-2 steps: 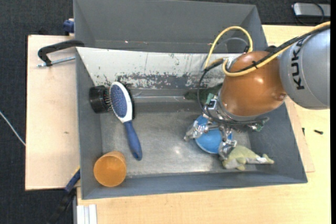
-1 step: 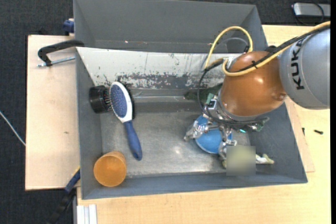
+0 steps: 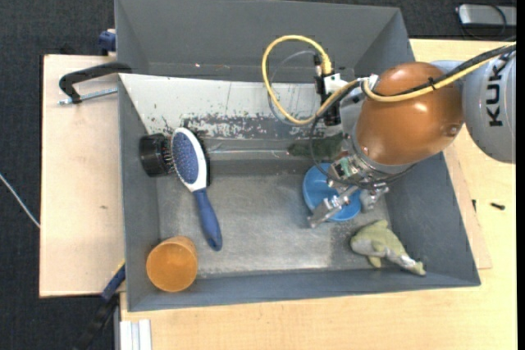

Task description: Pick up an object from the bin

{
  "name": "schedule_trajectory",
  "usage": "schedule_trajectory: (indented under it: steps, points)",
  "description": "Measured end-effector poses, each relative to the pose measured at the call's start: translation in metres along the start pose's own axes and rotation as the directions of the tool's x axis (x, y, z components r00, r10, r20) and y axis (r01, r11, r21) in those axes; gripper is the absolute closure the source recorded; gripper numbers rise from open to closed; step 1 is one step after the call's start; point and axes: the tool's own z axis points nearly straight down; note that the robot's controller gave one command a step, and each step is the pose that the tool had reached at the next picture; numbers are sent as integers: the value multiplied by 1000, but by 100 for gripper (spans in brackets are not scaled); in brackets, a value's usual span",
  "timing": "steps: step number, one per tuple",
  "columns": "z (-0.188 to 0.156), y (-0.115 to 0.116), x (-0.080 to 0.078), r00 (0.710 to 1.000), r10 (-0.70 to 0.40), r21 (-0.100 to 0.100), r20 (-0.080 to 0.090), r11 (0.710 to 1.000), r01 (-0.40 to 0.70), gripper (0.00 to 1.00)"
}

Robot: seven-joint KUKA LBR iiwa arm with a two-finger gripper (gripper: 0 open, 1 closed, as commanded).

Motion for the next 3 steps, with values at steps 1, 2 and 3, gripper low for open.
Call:
schedule_trajectory:
  steps: [1,2,3]
  points:
    - [8,-22,23,944,329,-15,1,944,-329,0]
    - [8,-22,23,944,329,-15,1,944,-329,100]
    - [-157,-15,15,987,162,9,-3,987,-162,100]
